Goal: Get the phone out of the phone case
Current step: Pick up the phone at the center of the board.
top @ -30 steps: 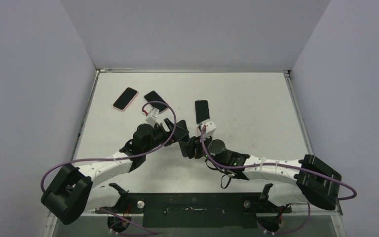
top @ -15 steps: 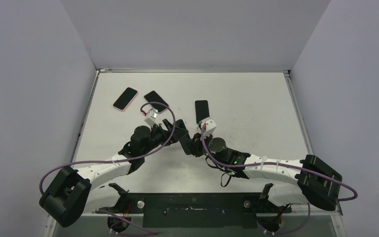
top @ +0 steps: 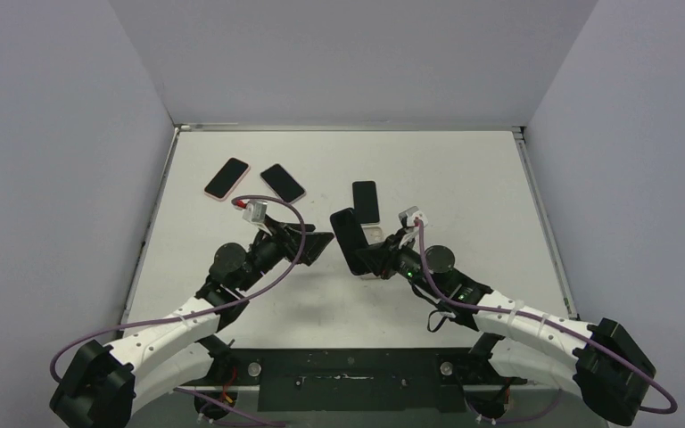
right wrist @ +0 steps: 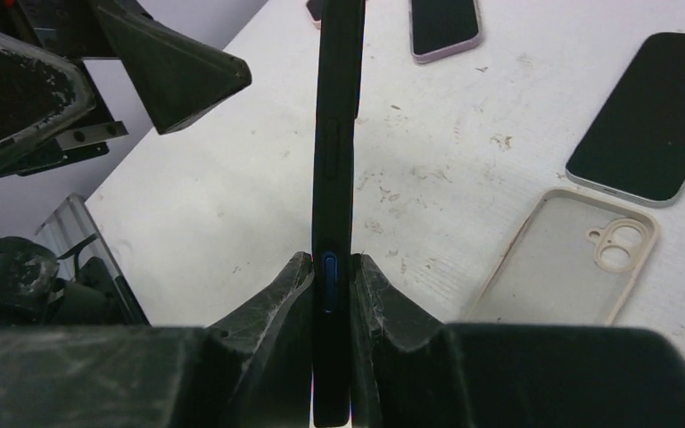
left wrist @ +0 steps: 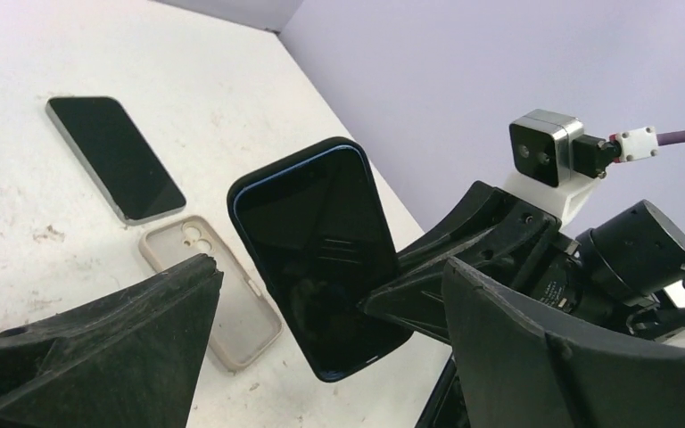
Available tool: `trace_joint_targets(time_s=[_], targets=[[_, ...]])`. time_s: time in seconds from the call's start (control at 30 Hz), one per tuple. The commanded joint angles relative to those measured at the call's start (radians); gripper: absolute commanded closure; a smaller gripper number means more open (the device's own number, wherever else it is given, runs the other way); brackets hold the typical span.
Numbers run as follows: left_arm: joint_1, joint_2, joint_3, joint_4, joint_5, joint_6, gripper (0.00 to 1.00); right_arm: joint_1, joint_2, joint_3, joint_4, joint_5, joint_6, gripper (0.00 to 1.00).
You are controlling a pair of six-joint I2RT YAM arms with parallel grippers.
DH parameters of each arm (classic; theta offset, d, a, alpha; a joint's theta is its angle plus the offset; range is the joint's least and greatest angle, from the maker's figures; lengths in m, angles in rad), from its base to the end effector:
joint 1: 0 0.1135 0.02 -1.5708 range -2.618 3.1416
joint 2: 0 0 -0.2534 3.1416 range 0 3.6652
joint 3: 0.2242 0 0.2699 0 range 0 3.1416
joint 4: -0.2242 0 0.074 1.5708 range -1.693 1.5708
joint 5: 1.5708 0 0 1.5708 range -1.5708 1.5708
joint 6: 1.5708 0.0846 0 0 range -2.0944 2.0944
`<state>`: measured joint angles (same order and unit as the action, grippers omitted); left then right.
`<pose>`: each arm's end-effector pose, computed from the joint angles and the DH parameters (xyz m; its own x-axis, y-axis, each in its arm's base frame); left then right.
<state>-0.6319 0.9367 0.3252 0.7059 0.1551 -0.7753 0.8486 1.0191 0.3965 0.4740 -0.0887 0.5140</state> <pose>0.2155 -0.1740 0.2306 -0.4410 -0.5342 -0.7212 0.5587 0.4655 -0.6864 0.1877 0.2244 0.2012 -0.4812 0.1947 -0.8547 -0.6531 0.5707 0.4977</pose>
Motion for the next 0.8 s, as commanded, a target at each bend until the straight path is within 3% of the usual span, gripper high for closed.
trace_joint_targets(time_s=[0.0,0.17,0.4,0.77], targets=[[0.009,-0.03,-0.008,0.107,0.05,0.062,0.08,-0.028,-0.093,-0.001,0.162,-0.134,0.024,1.0],[0.013,0.02,0.003,0.178,0.154,0.024,0.08,-0.109,-0.134,-0.031,0.265,-0.277,0.099,1.0],[0.018,0.142,0.023,0.398,0.331,-0.086,0.12,-0.185,-0.115,-0.065,0.46,-0.448,0.24,1.0],[0.019,0.205,0.033,0.503,0.362,-0.165,0.3,-0.199,-0.043,-0.067,0.586,-0.556,0.309,1.0]])
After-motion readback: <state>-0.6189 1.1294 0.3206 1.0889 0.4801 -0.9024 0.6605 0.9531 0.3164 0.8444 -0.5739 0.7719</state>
